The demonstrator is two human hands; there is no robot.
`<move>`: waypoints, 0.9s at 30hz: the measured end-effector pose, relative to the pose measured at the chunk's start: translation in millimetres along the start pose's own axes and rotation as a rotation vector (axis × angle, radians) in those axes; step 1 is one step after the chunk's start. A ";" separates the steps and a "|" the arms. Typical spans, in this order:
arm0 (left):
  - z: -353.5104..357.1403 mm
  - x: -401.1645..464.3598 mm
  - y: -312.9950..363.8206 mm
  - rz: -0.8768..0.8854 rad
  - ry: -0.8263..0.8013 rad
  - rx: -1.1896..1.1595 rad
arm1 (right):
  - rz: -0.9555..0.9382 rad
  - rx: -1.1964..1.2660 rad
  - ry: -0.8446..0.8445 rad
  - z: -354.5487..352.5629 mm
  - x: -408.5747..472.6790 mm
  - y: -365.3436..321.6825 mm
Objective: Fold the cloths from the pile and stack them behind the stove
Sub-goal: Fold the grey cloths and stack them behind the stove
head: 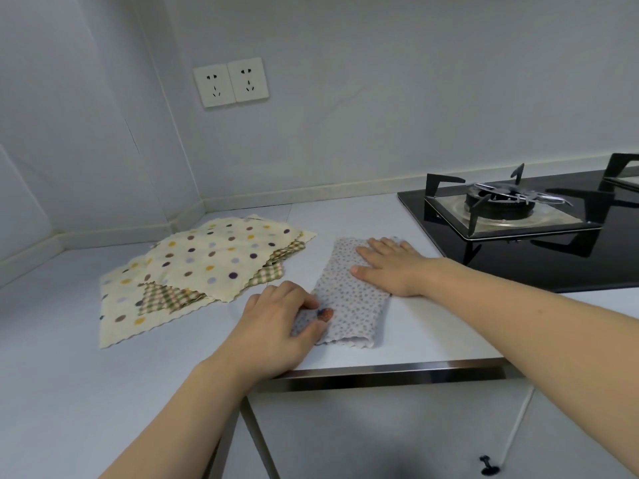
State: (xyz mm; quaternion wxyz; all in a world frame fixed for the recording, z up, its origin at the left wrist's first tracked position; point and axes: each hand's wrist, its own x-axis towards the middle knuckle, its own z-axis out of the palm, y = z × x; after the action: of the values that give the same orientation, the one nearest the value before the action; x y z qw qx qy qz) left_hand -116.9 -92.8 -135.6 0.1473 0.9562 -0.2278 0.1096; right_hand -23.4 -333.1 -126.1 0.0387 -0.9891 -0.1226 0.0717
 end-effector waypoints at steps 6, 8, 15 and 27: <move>-3.2 -3.1 2.8 -0.084 0.026 0.076 | -0.102 0.073 0.418 10.6 -56.2 -30.2; -5.6 -2.4 6.5 -0.105 0.023 0.147 | -0.148 0.067 0.169 19.5 -76.6 -35.3; -1.9 -4.7 -6.1 0.023 0.126 -0.051 | -0.121 0.044 0.105 17.4 -89.6 -34.1; -0.4 2.1 2.9 -0.144 -0.321 0.090 | -0.221 0.091 0.101 20.6 -103.9 -33.2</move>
State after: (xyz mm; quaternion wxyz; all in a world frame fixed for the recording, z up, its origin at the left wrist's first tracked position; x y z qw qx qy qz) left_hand -116.5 -96.0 -134.0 0.0735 0.9810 -0.1740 -0.0451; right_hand -134.1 -325.6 -129.6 0.0971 -0.9691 -0.2255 0.0224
